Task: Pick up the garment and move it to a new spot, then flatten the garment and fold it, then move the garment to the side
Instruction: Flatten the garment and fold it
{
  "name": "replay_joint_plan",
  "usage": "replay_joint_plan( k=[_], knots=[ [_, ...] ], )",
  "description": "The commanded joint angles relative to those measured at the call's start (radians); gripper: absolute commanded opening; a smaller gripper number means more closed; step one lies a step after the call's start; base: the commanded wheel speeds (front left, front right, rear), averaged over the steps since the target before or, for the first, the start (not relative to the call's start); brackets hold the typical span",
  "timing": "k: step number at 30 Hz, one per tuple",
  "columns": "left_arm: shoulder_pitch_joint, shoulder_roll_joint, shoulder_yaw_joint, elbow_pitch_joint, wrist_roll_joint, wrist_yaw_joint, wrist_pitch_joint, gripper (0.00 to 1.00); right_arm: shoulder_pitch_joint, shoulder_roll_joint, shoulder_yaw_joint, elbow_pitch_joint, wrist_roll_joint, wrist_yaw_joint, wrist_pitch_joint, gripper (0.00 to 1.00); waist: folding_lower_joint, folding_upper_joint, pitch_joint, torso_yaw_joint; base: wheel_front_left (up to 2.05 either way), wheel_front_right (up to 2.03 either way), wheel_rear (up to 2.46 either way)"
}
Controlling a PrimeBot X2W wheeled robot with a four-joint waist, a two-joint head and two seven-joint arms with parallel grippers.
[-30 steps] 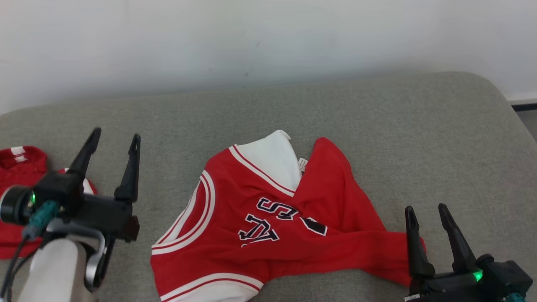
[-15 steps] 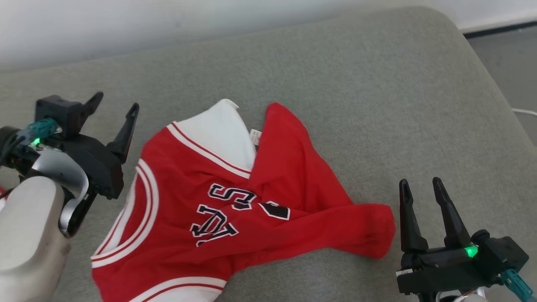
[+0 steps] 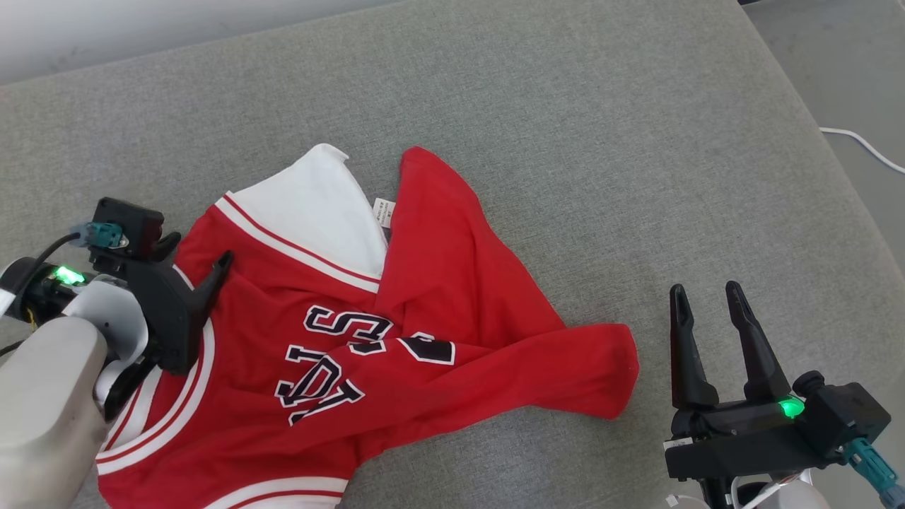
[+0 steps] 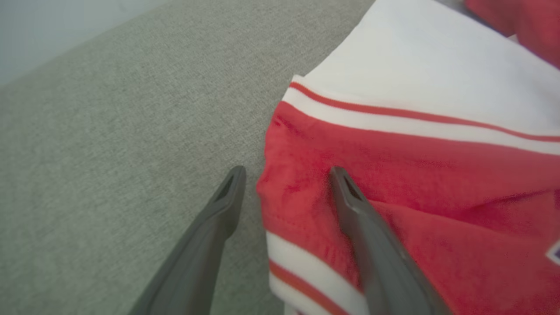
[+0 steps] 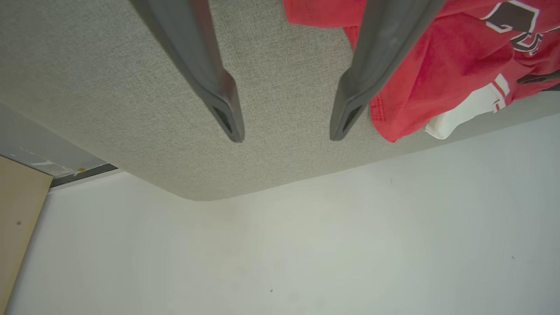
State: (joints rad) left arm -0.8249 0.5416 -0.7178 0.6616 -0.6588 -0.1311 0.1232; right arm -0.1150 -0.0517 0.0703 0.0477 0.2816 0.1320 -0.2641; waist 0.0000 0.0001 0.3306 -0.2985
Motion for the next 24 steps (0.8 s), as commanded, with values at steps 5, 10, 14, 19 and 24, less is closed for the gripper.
replay_joint_plan(
  k=[5,10,14,19,24],
  knots=[
    [-0.010,0.001,-0.074,0.041,-0.032,0.002,0.007,0.00,-0.011,0.002,0.004,0.001,0.000,-0.003,0.000,1.00,0.0000,-0.0001,-0.001,-0.007,0.00,0.00,0.00],
    [-0.112,0.028,-0.057,0.073,0.006,0.014,-0.136,0.00,-0.005,0.002,-0.005,-0.001,-0.011,-0.003,0.000,1.00,0.0000,-0.0001,-0.004,0.001,0.00,0.00,0.00],
    [-0.177,0.028,-0.023,0.127,0.038,0.070,-0.275,0.00,-0.013,0.002,-0.016,0.002,-0.020,-0.003,-0.001,1.00,0.0000,-0.0001,-0.011,0.004,0.00,0.00,0.00],
    [-0.201,0.023,-0.006,0.205,0.065,0.118,-0.358,0.00,-0.011,0.002,-0.035,0.002,-0.039,-0.003,-0.001,1.00,0.0000,-0.0001,-0.023,0.007,0.00,0.00,0.00],
    [-0.162,-0.008,-0.005,0.243,0.066,0.110,-0.382,1.00,0.001,0.002,-0.040,0.004,-0.045,-0.003,0.000,1.00,0.0000,-0.0001,-0.048,0.026,0.00,0.00,0.00]
  ],
)
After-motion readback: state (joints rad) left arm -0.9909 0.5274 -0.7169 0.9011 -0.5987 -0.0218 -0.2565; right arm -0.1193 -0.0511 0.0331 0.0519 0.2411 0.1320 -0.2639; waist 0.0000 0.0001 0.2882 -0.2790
